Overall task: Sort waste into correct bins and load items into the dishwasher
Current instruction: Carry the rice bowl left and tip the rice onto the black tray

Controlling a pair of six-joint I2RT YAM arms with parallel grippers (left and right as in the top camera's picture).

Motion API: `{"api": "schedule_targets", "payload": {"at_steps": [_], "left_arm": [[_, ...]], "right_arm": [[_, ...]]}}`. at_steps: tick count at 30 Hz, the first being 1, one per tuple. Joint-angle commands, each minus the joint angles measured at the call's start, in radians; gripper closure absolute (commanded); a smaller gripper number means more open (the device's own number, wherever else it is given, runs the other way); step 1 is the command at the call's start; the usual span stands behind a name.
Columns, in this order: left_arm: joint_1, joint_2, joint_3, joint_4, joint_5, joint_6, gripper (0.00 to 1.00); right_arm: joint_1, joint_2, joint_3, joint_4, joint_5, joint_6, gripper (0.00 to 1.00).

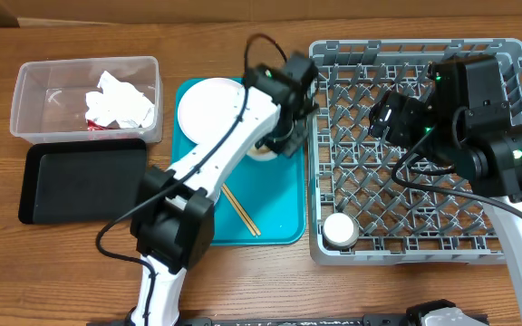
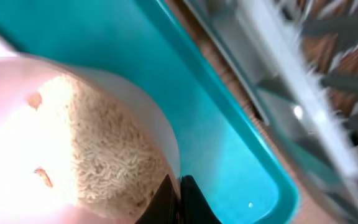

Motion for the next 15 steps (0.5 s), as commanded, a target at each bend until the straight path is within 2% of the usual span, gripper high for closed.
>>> {"api": "schedule_targets", "payload": {"at_steps": [1,7,11,15], "left_arm": [[0.043,-0.002,0.151,-0.078,0.008,-0.107,0.96],[0.156,-0.024,0.317,-0.287,0.046,-0.219,0.96],[0.257,-0.085,0.328,-0.396,0.089,-0.221,0.96],[0.360,-0.173,0.294,-0.404,0.121,-0.221,0.96]], "right_arm": [[-0.001,-0.003,0.021,0.005,0.007,-0.008,0.05],[-0.001,-0.003,0.021,0.006,0.006,-0.008,0.05],[-0.001,-0.003,0.021,0.006,0.007,-0.008,0.05],[-0.001,-0.003,0.021,0.006,0.006,-0.008,0.05]]}}
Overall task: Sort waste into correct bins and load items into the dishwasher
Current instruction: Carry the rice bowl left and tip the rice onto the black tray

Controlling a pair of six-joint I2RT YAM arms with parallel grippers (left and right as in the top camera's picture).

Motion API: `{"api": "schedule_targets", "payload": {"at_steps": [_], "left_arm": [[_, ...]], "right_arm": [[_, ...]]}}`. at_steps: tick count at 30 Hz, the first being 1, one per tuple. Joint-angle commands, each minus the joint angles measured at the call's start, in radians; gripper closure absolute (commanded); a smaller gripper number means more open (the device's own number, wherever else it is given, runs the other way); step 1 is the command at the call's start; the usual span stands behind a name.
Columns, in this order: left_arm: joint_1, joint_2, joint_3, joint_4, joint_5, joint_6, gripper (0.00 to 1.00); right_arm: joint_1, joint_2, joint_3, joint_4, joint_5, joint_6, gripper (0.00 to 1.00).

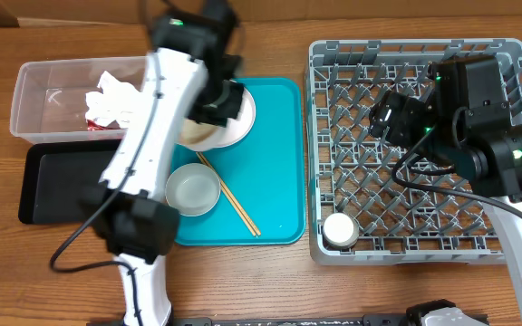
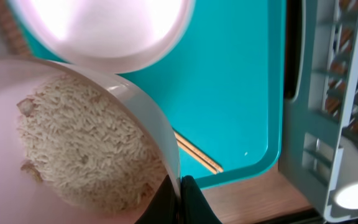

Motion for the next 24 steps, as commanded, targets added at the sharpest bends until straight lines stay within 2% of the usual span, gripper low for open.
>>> {"api": "schedule_targets", "payload": {"at_steps": [1,5,12,18,24], "left_arm": [[0.098,-0.147,-0.020,-0.004,0.050,-0.025,0.96],[0.214,-0.222,-0.094,-0.004,0.065,-0.009,0.96],[0.471,-0.319,-0.386,0.027,0.357,0.219,0.96],[0.700,-0.339,-0.695,0.144,0.661,0.418,0.96],[0.906,-0.339,-0.954,0.361,0.843,0.451,0.96]], "right_arm": [[-0.001,-0.003,0.021,0.006,0.006,-0.008,0.05],[-0.001,-0.003,0.021,0.006,0.006,-0.008,0.05],[-0.001,-0.003,0.021,0.013,0.006,-0.008,0.05],[-0.001,-0.003,0.021,0.013,0.006,-0.008,0.05],[-0.001,-0.003,0.021,0.008,0.005,-0.008,0.05]]}}
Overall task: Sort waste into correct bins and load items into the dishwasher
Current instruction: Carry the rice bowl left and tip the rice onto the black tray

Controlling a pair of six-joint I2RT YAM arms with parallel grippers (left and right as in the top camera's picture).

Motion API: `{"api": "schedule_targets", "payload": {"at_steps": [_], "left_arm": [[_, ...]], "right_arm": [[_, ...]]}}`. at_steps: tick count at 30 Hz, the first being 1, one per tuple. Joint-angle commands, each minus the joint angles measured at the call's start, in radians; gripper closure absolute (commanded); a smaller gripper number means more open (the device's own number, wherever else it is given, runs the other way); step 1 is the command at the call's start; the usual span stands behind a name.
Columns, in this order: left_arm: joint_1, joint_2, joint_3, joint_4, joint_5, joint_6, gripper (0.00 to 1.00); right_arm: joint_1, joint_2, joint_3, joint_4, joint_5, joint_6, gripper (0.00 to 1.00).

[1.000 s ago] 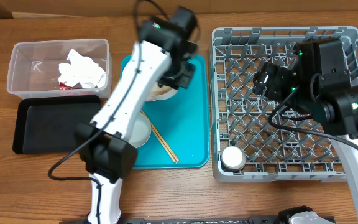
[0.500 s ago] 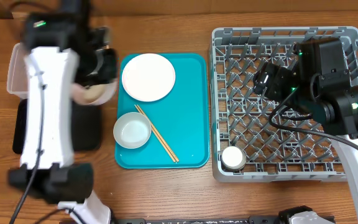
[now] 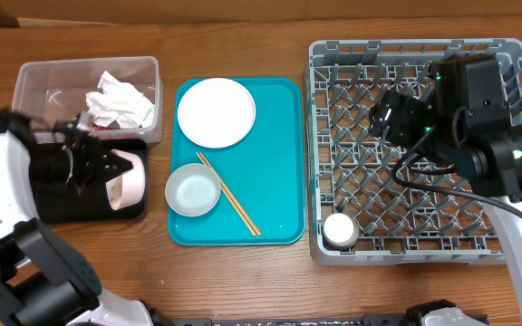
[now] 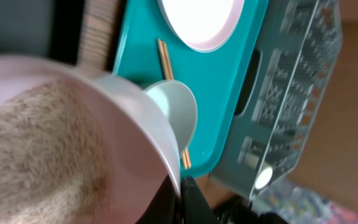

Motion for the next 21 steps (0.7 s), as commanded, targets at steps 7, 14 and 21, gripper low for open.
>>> {"api": "schedule_targets", "payload": {"at_steps": [7,14,21], "left_arm": [[0.222,-0.020,-0.214,0.319,0.448,-0.106,0.96],[0.243,-0.020,-0.214,0.360,0.618,-0.233,0.96],[0.257,-0.020,-0.214,0.404,0.791,-0.329,0.96]], "right_arm": [[0.000,-0.003,0.021,0.005,0.002,-0.008,0.05],[0.000,-0.003,0.021,0.004,0.002,-0.008,0.05],[0.000,-0.003,0.021,0.001,0.002,-0.008,0.05]]}}
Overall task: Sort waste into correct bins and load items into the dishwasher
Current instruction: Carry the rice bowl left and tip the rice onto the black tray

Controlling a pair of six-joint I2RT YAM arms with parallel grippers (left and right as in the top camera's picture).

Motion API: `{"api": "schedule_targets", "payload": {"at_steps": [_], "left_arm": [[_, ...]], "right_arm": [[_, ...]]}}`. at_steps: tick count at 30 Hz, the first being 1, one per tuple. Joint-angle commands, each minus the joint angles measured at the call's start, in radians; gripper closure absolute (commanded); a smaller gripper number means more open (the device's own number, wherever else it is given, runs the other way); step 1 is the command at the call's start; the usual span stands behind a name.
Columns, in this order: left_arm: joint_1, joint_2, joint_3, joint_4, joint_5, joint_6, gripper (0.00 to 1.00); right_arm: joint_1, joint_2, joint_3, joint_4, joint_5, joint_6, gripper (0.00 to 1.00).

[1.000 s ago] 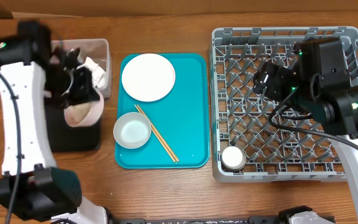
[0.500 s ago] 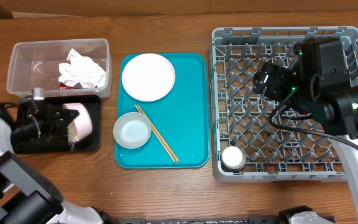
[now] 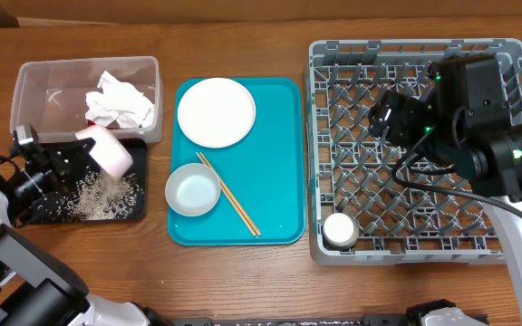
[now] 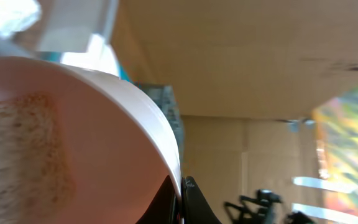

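Observation:
A pink bowl [image 3: 107, 149] hangs tipped over the black bin [image 3: 34, 210] at the left, with my left gripper [image 3: 82, 148] shut on its rim. Rice [image 3: 93, 192] lies scattered in the bin. In the left wrist view the bowl [image 4: 86, 124] fills the frame, some rice [image 4: 36, 149] still clings inside, and the left gripper [image 4: 180, 190] pinches the rim. My right gripper [image 3: 386, 113] hovers over the grey dish rack [image 3: 314, 181]; its jaws are too dark to read.
A clear bin [image 3: 34, 91] holding crumpled paper [image 3: 116, 100] stands behind the black bin. The teal tray [image 3: 279, 163] carries a white plate [image 3: 216, 111], a small pale bowl [image 3: 193, 189] and chopsticks [image 3: 234, 201]. A white cup [image 3: 341, 230] sits in the rack's near left corner.
The left gripper has turned the pink bowl further over and shifted it toward the bin's back edge. Rice now lies in the black bin. The right arm has not moved.
The left gripper was shut on the rice bowl's rim on the teal tray beside the rack. Then it held the bowl up near the white plate, then sideways over the black bin. Now the bowl is tipped and most of its rice lies in the bin.

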Motion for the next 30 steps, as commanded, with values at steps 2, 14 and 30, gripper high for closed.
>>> {"api": "schedule_targets", "payload": {"at_steps": [2,14,30], "left_arm": [[0.028,-0.018,-0.002,0.051,0.145,-0.128,0.96],[0.048,-0.018,-0.002,0.093,0.146,-0.232,0.96],[-0.028,-0.071,0.095,0.129,0.078,-0.253,0.96]], "right_arm": [[0.000,-0.003,0.021,-0.001,0.006,-0.008,0.05],[0.000,-0.003,0.021,-0.002,0.006,-0.008,0.05],[0.000,-0.003,0.021,-0.002,0.006,-0.008,0.05]]}}
